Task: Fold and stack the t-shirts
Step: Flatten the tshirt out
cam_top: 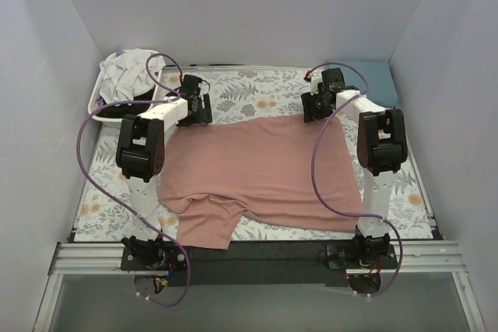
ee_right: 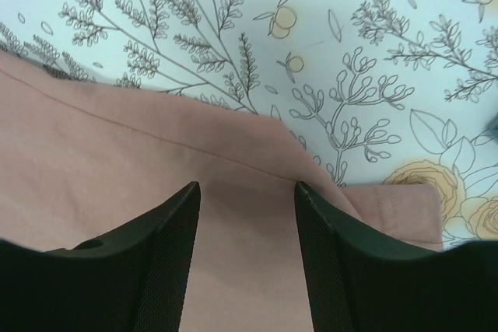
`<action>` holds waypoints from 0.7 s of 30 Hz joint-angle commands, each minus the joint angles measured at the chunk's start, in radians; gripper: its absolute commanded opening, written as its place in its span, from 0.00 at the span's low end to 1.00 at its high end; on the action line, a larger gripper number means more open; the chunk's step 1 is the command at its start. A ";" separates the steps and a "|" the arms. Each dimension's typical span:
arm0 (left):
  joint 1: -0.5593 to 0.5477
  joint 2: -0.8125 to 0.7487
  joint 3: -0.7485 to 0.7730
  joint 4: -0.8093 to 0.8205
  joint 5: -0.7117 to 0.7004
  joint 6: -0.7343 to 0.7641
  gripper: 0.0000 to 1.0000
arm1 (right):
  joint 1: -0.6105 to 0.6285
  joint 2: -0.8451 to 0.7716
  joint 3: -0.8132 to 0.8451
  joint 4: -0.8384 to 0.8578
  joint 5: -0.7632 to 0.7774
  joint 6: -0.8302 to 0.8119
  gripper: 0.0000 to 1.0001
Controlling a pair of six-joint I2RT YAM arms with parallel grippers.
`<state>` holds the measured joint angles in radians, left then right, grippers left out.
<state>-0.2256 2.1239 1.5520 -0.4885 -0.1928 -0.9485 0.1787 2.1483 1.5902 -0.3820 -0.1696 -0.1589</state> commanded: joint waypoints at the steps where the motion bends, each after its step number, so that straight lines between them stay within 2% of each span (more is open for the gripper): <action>1: -0.001 0.016 -0.036 -0.010 0.072 0.005 0.77 | -0.002 0.050 0.016 0.015 -0.012 -0.027 0.57; 3: -0.001 0.008 -0.067 -0.013 0.104 -0.006 0.75 | -0.001 0.056 -0.002 0.014 -0.002 -0.028 0.55; 5: -0.003 0.001 -0.099 -0.015 0.127 -0.022 0.72 | -0.001 0.053 -0.024 0.015 0.010 -0.033 0.48; 6: -0.001 -0.005 -0.116 -0.015 0.139 -0.030 0.64 | -0.001 0.050 -0.033 0.015 0.012 -0.034 0.42; 7: -0.003 -0.005 -0.131 -0.015 0.147 -0.035 0.61 | -0.001 0.047 -0.039 0.017 0.013 -0.033 0.37; 8: -0.001 -0.005 -0.139 -0.016 0.150 -0.036 0.50 | -0.001 0.044 -0.039 0.015 0.015 -0.031 0.27; 9: -0.003 -0.004 -0.141 -0.016 0.153 -0.038 0.44 | -0.001 0.041 -0.039 0.015 0.013 -0.030 0.24; 10: -0.001 -0.004 -0.139 -0.016 0.151 -0.039 0.25 | -0.001 0.033 -0.039 0.015 0.006 -0.027 0.15; 12: -0.003 -0.007 -0.126 -0.016 0.151 -0.036 0.01 | -0.001 0.018 -0.033 0.017 0.002 -0.016 0.07; 14: -0.003 -0.010 -0.083 -0.027 0.153 -0.032 0.00 | -0.001 -0.005 -0.019 0.015 -0.001 -0.007 0.01; 17: -0.003 -0.034 -0.007 -0.058 0.145 -0.035 0.00 | -0.001 -0.045 -0.013 0.017 0.001 0.010 0.01; 21: -0.001 -0.135 0.007 -0.067 0.096 -0.044 0.00 | -0.001 -0.180 -0.059 0.015 0.015 0.047 0.01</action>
<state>-0.2192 2.0911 1.5253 -0.5014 -0.0925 -0.9779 0.1741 2.1185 1.5608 -0.3496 -0.1581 -0.1513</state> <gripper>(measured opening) 0.029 0.022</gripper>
